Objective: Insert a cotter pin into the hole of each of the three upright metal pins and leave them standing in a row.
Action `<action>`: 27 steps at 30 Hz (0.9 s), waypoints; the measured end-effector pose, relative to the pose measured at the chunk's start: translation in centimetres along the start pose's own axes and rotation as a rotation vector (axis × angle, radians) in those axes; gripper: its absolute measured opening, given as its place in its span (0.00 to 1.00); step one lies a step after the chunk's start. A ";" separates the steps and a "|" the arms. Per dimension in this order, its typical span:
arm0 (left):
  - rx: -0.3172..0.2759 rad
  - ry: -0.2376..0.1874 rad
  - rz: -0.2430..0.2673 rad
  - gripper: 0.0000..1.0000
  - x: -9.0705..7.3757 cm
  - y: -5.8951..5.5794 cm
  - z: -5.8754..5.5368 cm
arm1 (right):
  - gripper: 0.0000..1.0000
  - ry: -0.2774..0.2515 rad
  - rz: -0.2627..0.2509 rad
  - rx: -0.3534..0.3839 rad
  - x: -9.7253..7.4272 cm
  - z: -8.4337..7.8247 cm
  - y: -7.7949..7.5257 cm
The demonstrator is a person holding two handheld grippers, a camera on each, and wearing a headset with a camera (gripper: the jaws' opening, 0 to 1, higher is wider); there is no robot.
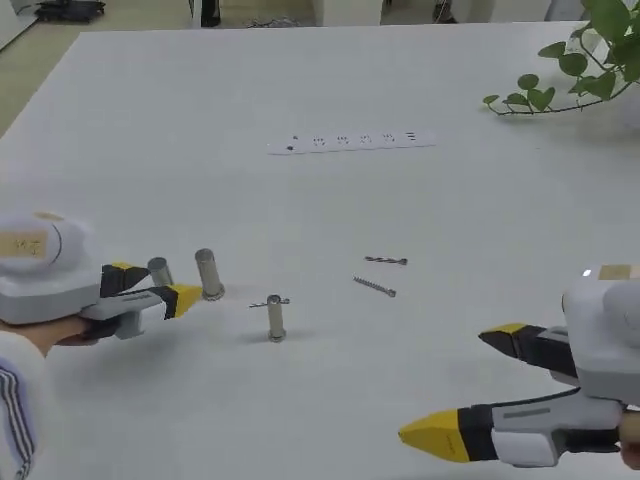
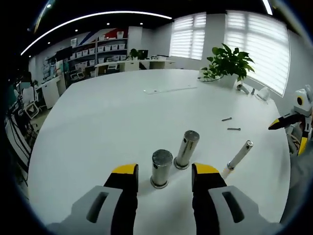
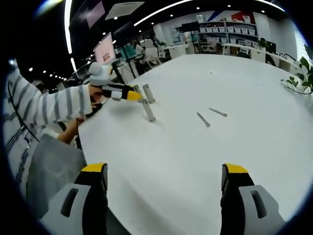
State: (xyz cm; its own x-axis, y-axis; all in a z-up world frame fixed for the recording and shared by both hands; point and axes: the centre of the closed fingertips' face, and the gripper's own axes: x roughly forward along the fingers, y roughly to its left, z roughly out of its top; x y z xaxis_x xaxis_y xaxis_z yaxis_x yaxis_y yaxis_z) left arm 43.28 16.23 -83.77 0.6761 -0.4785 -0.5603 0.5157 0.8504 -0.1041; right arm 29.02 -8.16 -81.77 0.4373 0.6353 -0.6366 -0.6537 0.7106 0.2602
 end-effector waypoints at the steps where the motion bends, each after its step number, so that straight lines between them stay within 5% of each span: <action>1: -0.004 0.002 -0.006 0.37 0.1 0.0 0.0 | 0.98 0.000 0.000 0.001 0.0 0.0 0.0; 17: -0.011 0.001 -0.024 0.14 0.5 0.4 0.2 | 0.96 0.011 0.004 0.010 0.2 -0.3 -0.3; 27: 0.075 -0.002 -0.018 0.12 0.6 0.4 0.3 | 0.95 0.022 0.009 0.011 0.3 -0.6 -0.2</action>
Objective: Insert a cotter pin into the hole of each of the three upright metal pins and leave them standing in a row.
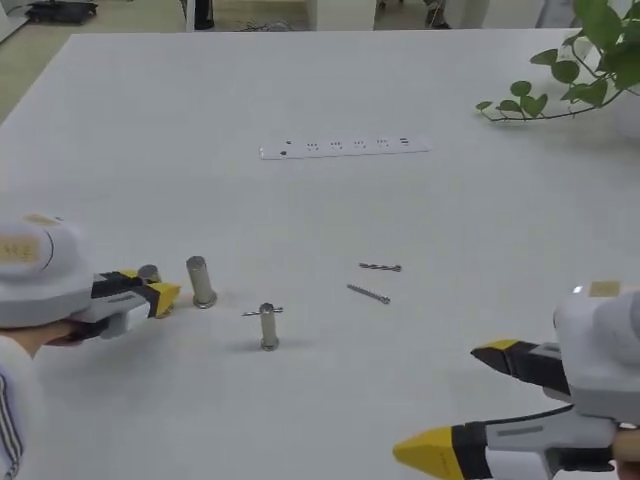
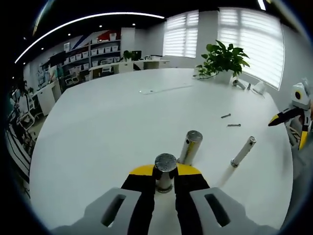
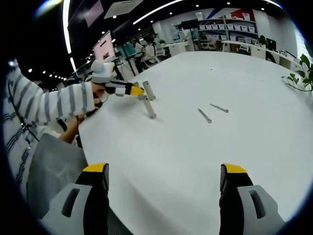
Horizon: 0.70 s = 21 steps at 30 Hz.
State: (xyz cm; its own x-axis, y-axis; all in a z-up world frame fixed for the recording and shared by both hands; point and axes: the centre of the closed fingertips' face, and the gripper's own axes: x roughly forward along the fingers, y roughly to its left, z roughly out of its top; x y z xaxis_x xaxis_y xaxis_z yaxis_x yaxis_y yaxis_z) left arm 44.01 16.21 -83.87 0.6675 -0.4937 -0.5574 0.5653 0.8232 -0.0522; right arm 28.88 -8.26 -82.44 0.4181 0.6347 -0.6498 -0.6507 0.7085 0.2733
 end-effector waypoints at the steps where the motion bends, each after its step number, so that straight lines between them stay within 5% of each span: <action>1: -0.003 0.000 0.001 0.12 0.0 0.0 0.0 | 0.95 0.001 0.001 0.000 0.0 0.0 0.0; 13: -0.047 0.003 0.014 0.12 -0.5 -0.2 -0.1 | 0.94 0.012 0.007 -0.008 0.0 -0.1 0.2; 21: -0.039 -0.045 0.008 0.12 -2.1 -0.7 1.5 | 0.94 0.011 0.011 -0.020 -0.1 0.1 0.3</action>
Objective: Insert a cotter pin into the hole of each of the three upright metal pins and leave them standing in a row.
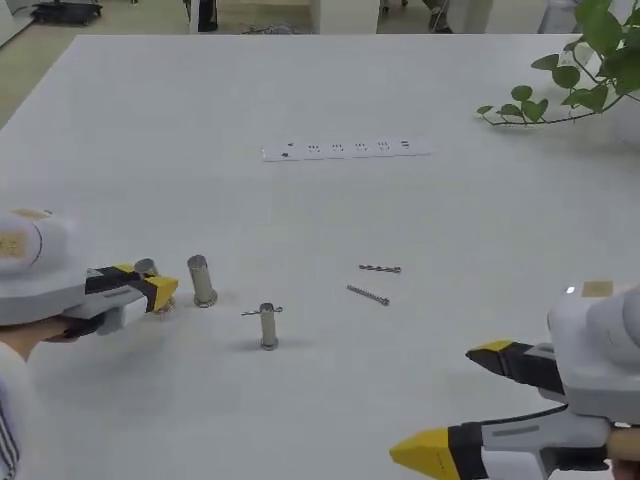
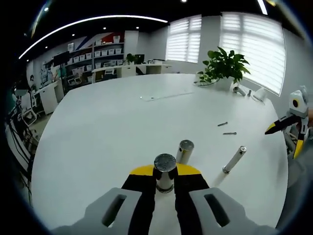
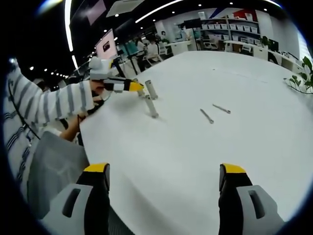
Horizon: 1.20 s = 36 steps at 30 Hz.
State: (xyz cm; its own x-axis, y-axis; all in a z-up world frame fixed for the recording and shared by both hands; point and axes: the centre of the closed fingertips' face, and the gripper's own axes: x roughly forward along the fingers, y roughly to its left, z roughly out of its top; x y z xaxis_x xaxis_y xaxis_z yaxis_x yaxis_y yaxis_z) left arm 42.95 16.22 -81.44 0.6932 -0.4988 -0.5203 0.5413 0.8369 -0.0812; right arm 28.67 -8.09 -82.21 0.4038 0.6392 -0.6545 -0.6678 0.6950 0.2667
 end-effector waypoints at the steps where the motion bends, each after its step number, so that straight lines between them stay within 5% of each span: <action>1: 0.003 -0.006 -0.004 0.12 -0.2 -0.1 0.2 | 0.94 -0.001 0.000 -0.002 0.0 0.0 0.0; 8: 0.041 -0.015 -0.038 0.12 -2.5 -1.6 1.0 | 0.93 -0.015 0.001 -0.008 -0.3 0.2 0.0; 18: 0.116 -0.018 -0.106 0.12 -4.9 -5.9 1.0 | 0.92 -0.016 0.013 -0.027 -0.6 0.2 0.3; 36: 0.193 -0.008 -0.234 0.12 -5.5 -12.7 0.4 | 0.92 -0.018 0.007 -0.032 -1.2 -0.1 0.7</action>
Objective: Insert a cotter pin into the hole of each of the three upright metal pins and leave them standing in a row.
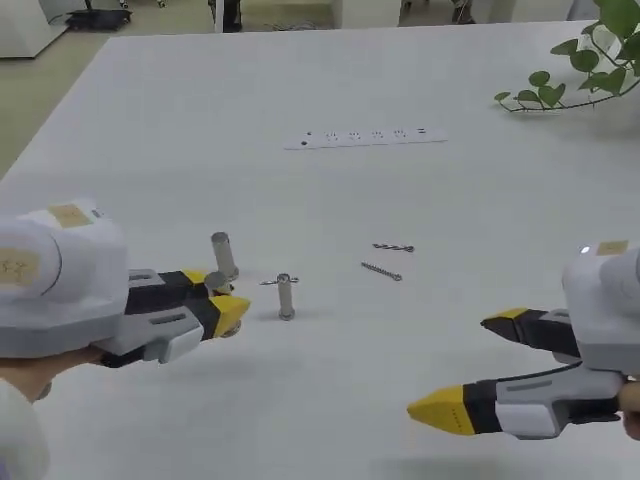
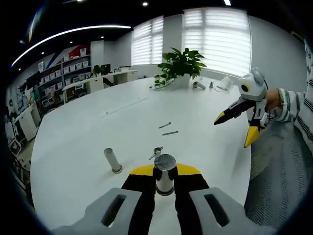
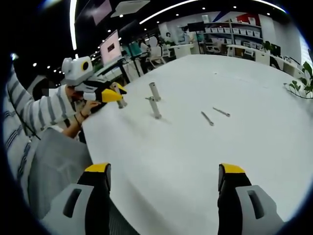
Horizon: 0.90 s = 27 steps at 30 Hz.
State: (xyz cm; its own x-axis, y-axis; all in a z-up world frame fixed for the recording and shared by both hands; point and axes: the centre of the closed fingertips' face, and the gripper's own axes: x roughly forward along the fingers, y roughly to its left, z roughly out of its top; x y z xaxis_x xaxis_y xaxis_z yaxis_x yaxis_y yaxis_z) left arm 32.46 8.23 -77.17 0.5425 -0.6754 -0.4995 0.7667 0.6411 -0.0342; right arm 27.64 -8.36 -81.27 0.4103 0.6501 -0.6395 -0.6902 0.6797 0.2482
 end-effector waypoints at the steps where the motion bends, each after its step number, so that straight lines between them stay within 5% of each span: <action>1: 0.006 -0.002 -0.007 0.12 0.2 -0.3 0.1 | 0.92 0.001 0.000 -0.001 0.0 0.0 0.0; 16: 0.038 0.021 -0.114 0.12 3.5 -4.6 -0.8 | 0.92 0.010 0.002 -0.004 0.0 -0.1 -0.1; 22: 0.074 0.030 -0.109 0.12 4.6 -5.0 -1.2 | 0.92 0.011 -0.001 0.000 -0.2 -0.3 -0.2; 27: 0.044 0.025 -0.103 0.12 5.4 -4.9 -1.4 | 0.92 0.018 0.005 0.000 -0.2 -0.5 -0.1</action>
State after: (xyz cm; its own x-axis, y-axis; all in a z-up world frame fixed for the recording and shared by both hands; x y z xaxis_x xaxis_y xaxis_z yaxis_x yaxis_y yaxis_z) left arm 31.13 1.94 -80.86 0.4514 -0.7273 -0.5170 0.8329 0.5513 -0.0485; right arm 27.33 -8.73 -81.50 0.3961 0.6475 -0.6510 -0.6922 0.6764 0.2516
